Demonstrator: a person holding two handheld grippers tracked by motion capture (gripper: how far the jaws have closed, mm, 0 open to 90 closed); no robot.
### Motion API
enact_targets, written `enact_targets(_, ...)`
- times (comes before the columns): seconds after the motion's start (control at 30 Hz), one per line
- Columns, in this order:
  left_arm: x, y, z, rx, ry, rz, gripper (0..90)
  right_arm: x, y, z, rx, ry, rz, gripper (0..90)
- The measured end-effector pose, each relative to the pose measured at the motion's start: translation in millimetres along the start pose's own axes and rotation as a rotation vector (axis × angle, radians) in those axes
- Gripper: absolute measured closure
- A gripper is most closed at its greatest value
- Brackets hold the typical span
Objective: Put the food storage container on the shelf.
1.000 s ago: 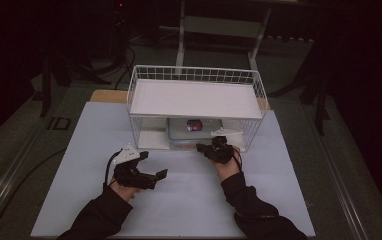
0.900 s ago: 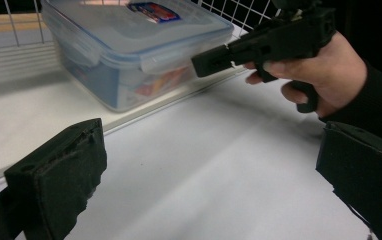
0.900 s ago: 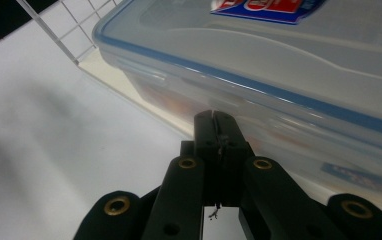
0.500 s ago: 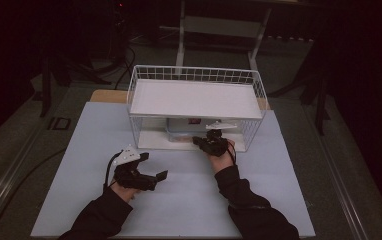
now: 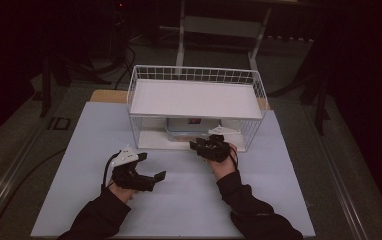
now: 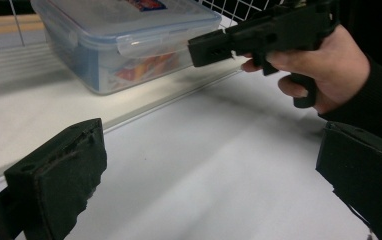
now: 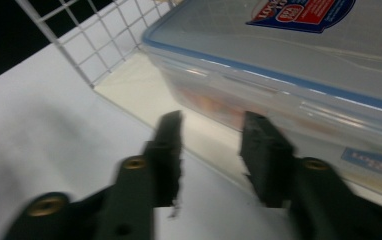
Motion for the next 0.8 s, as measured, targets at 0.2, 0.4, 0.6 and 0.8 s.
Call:
enact_targets(0.2, -1.2, -5.3, -1.9, -0.015, 0.007, 0.017, 0.0, 19.7, 1.0, 3.7, -0.013, -0.066, -0.023, 26.9)
enact_targets(0.4, 0.8, -9.1, -3.4, -0.024, 0.005, 0.026, 0.0, 44.8, 0.9, 7.9, -0.022, -0.100, -0.080, 17.1)
enact_targets(0.6, 3.8, -14.4, -2.8, -0.045, 0.009, 0.029, 0.0, 68.5, -3.5, 17.4, 0.017, -0.110, -0.081, 15.4)
enact_targets(0.8, 7.3, -15.3, -1.1, -0.054, 0.005, 0.027, 0.0, 88.0, -15.3, 33.1, 0.038, -0.122, -0.040, 15.3)
Point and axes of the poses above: each handheld gripper's, and its own axes: x roughly backward along the jaws, z roughly out of its underside, y roughly to its left, the point moved 4 cm from there along -x, roughly forward along the jaws, and after that the axes turned 14 degrees about z, right-handed, at the moved point
